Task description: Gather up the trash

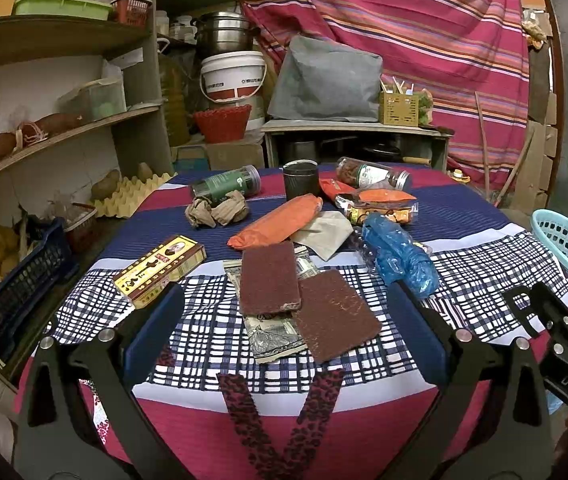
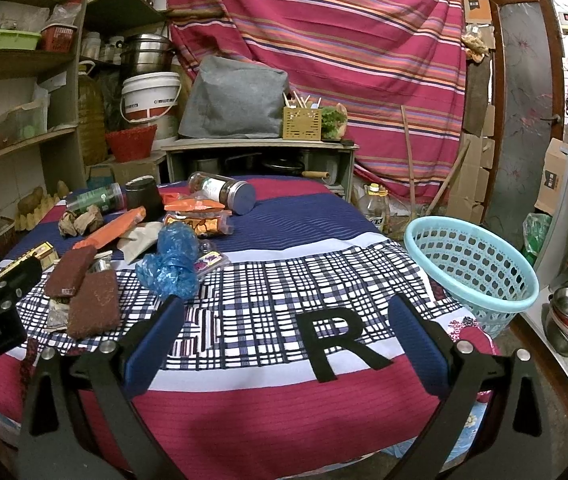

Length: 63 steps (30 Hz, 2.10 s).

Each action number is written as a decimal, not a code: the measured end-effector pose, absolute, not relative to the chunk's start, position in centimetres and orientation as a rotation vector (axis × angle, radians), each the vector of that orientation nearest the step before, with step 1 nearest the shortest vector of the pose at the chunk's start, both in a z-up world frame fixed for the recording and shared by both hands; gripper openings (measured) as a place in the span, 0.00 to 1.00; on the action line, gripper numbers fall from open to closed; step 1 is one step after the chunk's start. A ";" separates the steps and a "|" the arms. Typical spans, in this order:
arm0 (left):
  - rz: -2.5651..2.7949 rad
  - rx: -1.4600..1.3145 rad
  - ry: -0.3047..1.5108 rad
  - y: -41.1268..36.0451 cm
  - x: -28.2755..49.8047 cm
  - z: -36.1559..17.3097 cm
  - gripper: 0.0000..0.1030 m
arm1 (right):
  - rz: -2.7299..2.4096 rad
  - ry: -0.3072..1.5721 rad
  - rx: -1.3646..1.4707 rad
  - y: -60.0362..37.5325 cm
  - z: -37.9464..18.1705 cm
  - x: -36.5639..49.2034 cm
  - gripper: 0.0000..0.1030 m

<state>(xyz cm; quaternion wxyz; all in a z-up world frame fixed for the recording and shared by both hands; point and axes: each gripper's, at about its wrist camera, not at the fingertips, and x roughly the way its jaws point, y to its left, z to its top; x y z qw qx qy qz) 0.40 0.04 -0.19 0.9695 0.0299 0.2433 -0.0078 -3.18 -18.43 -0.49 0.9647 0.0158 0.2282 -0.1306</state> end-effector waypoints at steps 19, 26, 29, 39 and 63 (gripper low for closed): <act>0.120 -0.026 0.491 5.9 4.0 2.1 0.95 | -0.194 0.422 -0.023 -17.2 1.7 -0.5 0.96; 0.174 -0.001 0.521 5.7 6.5 1.5 0.95 | -0.119 0.418 -0.030 -16.4 2.9 2.6 0.96; 0.186 0.002 0.522 5.8 6.8 1.4 0.95 | -0.102 0.416 -0.023 -16.2 3.0 3.3 0.96; 0.213 0.014 0.507 5.7 9.4 1.9 0.95 | -0.066 0.449 -0.039 -15.3 3.5 8.0 0.96; 0.191 -0.036 0.631 8.3 12.4 -1.3 0.95 | -0.015 0.581 -0.154 -13.9 -2.5 11.3 0.95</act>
